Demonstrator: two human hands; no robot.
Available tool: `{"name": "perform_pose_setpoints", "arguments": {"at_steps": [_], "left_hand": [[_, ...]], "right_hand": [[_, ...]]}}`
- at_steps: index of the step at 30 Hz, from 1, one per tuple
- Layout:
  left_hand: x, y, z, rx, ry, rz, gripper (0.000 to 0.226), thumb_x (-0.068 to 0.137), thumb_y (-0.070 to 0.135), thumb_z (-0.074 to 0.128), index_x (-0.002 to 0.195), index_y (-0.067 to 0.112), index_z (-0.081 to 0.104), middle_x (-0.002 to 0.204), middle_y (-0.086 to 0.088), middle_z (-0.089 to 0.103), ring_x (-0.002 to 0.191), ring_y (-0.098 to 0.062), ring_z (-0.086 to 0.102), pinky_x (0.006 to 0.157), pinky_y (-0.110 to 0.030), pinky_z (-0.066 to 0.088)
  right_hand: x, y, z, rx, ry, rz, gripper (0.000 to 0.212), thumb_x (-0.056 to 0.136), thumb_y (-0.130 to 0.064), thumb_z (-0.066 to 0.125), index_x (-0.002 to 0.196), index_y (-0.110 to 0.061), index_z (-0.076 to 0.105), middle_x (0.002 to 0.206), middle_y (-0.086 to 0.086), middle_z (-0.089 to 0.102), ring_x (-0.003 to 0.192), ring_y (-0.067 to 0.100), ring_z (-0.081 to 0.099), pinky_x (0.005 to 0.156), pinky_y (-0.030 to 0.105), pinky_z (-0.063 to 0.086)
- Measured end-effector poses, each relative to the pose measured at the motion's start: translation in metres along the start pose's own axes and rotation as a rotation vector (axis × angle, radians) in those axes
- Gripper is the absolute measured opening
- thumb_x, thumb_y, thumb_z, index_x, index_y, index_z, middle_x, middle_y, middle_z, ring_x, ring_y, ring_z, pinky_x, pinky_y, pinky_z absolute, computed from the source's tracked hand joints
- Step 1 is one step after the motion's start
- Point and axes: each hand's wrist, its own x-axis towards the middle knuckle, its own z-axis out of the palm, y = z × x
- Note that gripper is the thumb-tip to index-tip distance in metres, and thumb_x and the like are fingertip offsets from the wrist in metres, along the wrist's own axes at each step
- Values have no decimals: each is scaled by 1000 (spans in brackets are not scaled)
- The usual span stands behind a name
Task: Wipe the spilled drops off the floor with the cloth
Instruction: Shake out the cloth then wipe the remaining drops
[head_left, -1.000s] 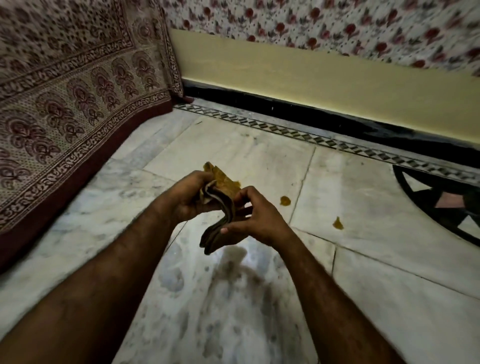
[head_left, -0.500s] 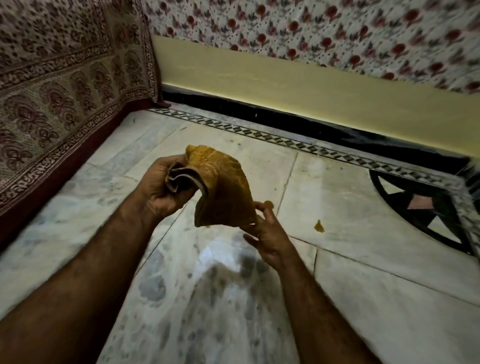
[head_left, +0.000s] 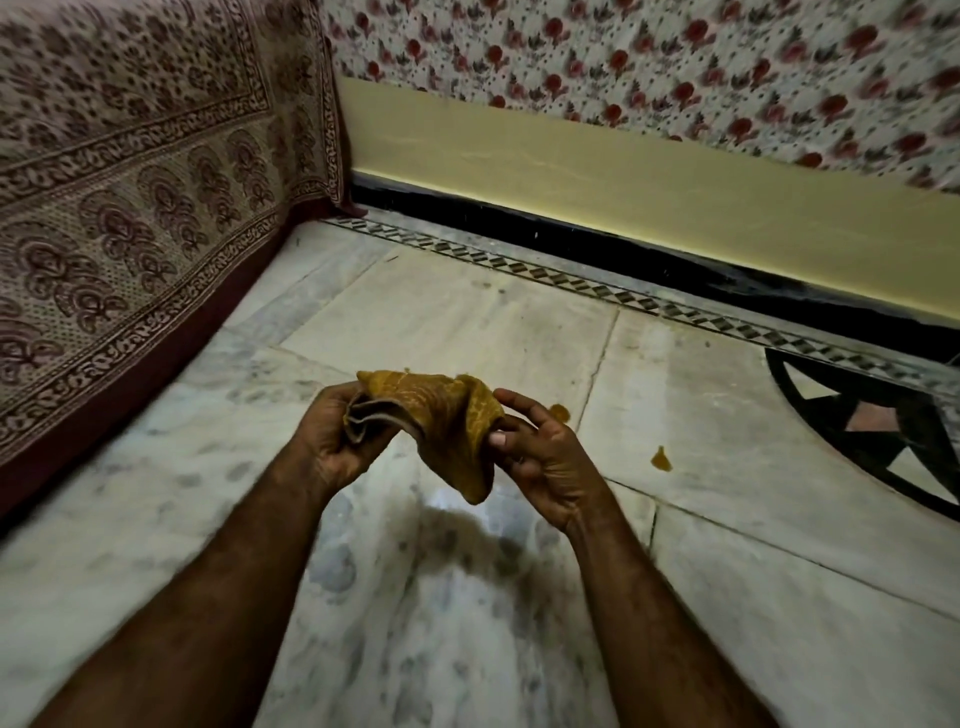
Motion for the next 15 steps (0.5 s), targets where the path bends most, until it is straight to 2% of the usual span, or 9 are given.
{"name": "perform_pose_setpoints", "arguments": {"at_steps": [4, 6, 8, 9, 11, 12, 13, 14, 15], "left_hand": [[12, -7, -6, -18, 41, -40, 31, 93, 3, 44, 108, -12, 67, 110, -24, 71, 91, -32, 74, 72, -40, 63], [18, -9, -9, 0, 69, -61, 40, 91, 2, 43, 126, -12, 57, 126, -26, 64, 105, -33, 69, 79, -42, 62], [24, -11, -12, 93, 75, -84, 43, 88, 2, 43, 130, -4, 55, 127, -25, 59, 115, -33, 62, 89, -44, 59], [25, -13, -12, 196, 88, -81, 35, 88, 2, 44, 120, 1, 59, 118, -22, 60, 108, -32, 64, 86, -43, 60], [22, -20, -5, 491, 119, -35, 18, 86, 3, 49, 87, 3, 67, 95, -17, 64, 80, -23, 70, 66, -37, 62], [22, -25, -1, 670, 148, 19, 18, 86, 5, 54, 81, 9, 71, 91, -14, 65, 74, -20, 71, 62, -35, 60], [20, -31, 6, 829, 166, 90, 13, 87, 11, 62, 91, 14, 73, 98, -10, 66, 81, -20, 71, 66, -37, 60], [19, -38, 12, 983, 196, 182, 26, 87, 24, 70, 111, 17, 69, 115, -6, 62, 98, -21, 68, 77, -42, 59], [16, -43, 20, 1131, 227, 294, 50, 84, 42, 74, 127, 19, 61, 126, -1, 54, 113, -21, 59, 92, -44, 54]], "right_hand": [[2, -3, 5, -93, 153, -62, 35, 89, 10, 63, 120, -7, 67, 93, 11, 77, 88, 21, 74, 76, 29, 59], [3, -6, 8, -179, 235, -77, 27, 91, 4, 62, 110, -11, 73, 88, 8, 77, 82, 20, 74, 70, 29, 58], [3, -10, 11, -259, 304, -64, 26, 94, -4, 57, 99, -19, 77, 87, 6, 77, 80, 21, 70, 65, 32, 57], [4, -12, 13, -294, 335, -57, 26, 95, -8, 55, 95, -22, 77, 88, 5, 77, 81, 22, 69, 65, 33, 56], [6, -18, 16, -355, 379, -70, 25, 95, -13, 53, 91, -22, 77, 90, 4, 78, 80, 21, 70, 65, 33, 56], [7, -21, 18, -376, 392, -85, 24, 95, -14, 53, 91, -21, 76, 89, 3, 78, 78, 18, 71, 64, 32, 57], [8, -24, 20, -393, 401, -99, 23, 95, -14, 54, 92, -20, 76, 89, 3, 79, 76, 17, 72, 64, 31, 57], [9, -27, 22, -407, 410, -111, 21, 96, -15, 56, 94, -19, 76, 89, 3, 79, 76, 16, 73, 65, 32, 58], [11, -29, 24, -416, 414, -115, 19, 96, -16, 57, 96, -18, 76, 91, 4, 79, 77, 17, 73, 66, 32, 59]]}}
